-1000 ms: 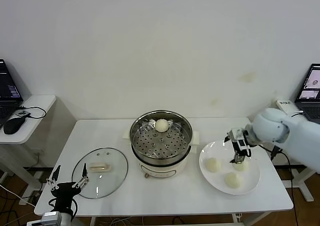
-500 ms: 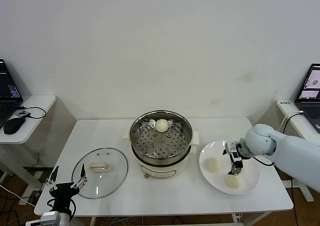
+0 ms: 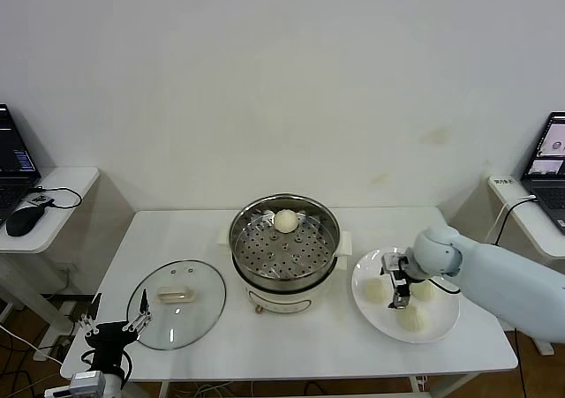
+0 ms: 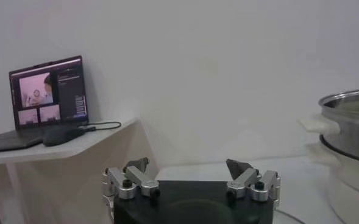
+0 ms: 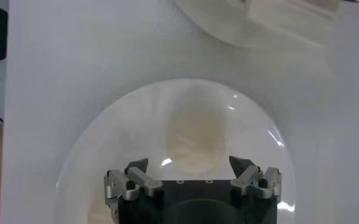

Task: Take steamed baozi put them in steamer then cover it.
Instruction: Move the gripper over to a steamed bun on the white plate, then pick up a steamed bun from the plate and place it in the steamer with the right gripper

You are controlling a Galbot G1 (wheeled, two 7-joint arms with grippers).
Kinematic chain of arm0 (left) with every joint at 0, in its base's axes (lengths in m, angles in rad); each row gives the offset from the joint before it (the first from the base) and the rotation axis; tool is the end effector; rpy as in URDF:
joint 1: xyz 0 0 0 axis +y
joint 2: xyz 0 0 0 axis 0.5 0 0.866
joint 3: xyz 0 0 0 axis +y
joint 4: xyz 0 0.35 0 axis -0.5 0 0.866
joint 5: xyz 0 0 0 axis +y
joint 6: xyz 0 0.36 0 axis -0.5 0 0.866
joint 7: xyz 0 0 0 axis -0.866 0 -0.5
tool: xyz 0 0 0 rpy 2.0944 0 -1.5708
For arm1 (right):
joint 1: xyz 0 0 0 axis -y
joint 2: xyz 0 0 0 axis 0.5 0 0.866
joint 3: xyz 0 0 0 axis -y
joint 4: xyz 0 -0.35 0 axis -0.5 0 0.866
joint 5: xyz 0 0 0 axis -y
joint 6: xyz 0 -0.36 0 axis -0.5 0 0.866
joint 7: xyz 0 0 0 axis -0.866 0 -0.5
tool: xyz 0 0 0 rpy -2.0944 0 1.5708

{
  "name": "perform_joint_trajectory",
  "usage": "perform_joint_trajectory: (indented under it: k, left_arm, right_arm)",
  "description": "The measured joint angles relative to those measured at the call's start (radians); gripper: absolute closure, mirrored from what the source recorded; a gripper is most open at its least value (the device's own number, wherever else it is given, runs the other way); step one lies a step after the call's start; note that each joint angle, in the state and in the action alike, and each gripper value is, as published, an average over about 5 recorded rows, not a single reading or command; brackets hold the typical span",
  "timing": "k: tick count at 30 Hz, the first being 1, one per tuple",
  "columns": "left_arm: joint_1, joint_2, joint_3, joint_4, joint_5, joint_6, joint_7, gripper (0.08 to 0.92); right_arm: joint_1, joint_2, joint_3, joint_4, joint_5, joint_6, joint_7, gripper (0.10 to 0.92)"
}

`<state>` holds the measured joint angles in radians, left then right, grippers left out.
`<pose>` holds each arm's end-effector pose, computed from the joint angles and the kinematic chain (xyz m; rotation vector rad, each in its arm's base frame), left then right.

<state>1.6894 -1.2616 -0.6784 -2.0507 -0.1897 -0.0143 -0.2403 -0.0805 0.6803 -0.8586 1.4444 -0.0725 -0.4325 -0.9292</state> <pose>0.1568 0.1028 -0.3172 0.3294 -3.0078 -0.2543 0.4672 -0.0867 -0.2411 1.2212 -1.4221 1.3744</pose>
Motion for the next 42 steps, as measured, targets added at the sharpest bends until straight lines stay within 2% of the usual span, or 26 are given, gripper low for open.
perform_joint_trajectory:
  k: [6,19,32,42]
  left_arm:
    - [-0.004,-0.002,0.000,0.004,-0.001,0.000,0.000,0.177]
    - [-0.005,-0.006,0.001,0.008,-0.002,-0.001,-0.002,0.177]
    - [-0.003,-0.008,0.001,0.000,-0.002,-0.002,-0.003,0.177]
    - [-0.004,0.000,0.010,-0.006,0.000,0.001,-0.002,0.177]
  right_arm:
    - [-0.015,0.029,0.013,-0.030,-0.015,0.000,0.005,0.223]
    - [-0.025,0.038,0.035,-0.050,-0.031,-0.003,-0.002,0.390]
    - [0.030,-0.009,0.029,-0.007,0.001,-0.003,-0.036,0.397]
    - [0.202,-0.120,-0.021,0.116,0.115,-0.039,-0.051,0.396]
